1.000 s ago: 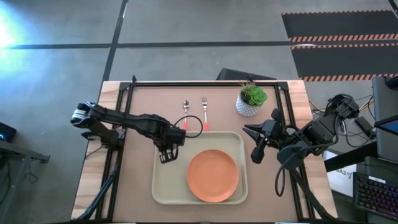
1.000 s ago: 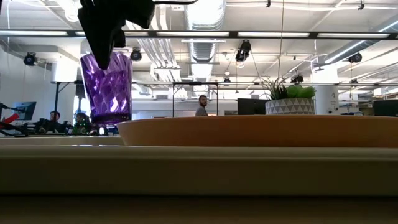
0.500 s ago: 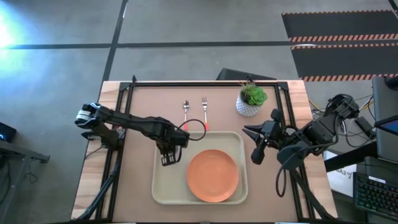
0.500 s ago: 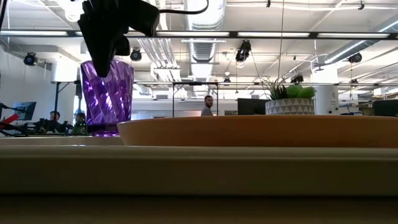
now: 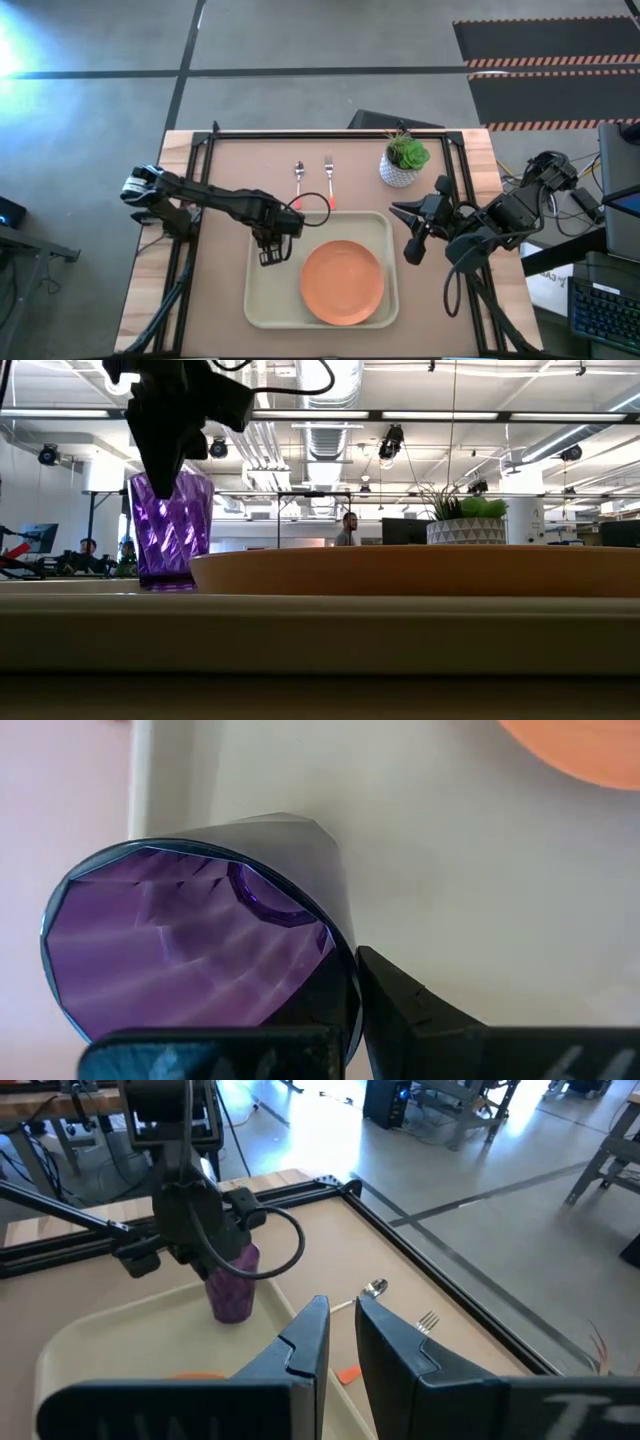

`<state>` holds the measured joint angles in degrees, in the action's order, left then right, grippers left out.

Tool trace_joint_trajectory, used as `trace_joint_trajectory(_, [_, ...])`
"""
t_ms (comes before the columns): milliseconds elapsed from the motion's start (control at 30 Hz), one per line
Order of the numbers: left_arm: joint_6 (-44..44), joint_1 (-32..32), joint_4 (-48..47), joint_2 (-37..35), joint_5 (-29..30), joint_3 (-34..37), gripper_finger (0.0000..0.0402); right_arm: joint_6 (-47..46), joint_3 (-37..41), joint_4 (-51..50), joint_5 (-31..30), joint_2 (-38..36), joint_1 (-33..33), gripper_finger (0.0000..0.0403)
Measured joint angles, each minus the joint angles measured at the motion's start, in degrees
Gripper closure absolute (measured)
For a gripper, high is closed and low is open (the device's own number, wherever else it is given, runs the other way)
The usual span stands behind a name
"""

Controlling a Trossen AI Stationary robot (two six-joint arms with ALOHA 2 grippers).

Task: Pick and place plate/cup/fork/spoon on tray
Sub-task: Put the violet cup on the white tray to the top left of the orange plate

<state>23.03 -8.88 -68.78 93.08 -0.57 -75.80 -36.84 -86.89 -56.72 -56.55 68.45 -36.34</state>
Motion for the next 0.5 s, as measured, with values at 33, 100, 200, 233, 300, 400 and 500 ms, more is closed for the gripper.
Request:
trace_joint_trajectory(33, [0.00,0.00,0.32,0.00,-0.41,0.47,0.0402,0.00,0.00,-0.01,0.01,0.00,0.00,0.0358])
trace_joint_trajectory(100, [0.06,0.00,0.90,0.00,-0.92,1.10,0.0402,0.00,0.00,0.00,0.01,0.00,0.00,0.0358])
trace_joint_trajectory(200, [0.56,0.00,1.24,0.02,-1.41,1.06,0.0402,0.00,0.02,0.01,0.00,0.00,0.00,0.0358])
trace_joint_trajectory(233, [0.57,0.00,1.09,0.02,-1.41,0.94,0.0401,0.00,0.02,0.01,0.02,0.00,0.00,0.0358])
trace_joint_trajectory(300, [0.55,0.00,1.55,0.00,-1.45,0.58,0.0399,-0.01,0.02,0.01,0.02,0.00,0.00,0.0358])
trace_joint_trajectory(400, [0.44,0.00,2.01,-0.02,-1.44,0.27,0.0385,-0.02,0.02,0.04,0.02,0.00,0.00,0.0358])
trace_joint_trajectory(500, [0.12,-0.01,2.29,-0.07,-1.43,0.03,0.0366,-0.17,0.04,0.27,0.00,0.00,0.00,0.0358])
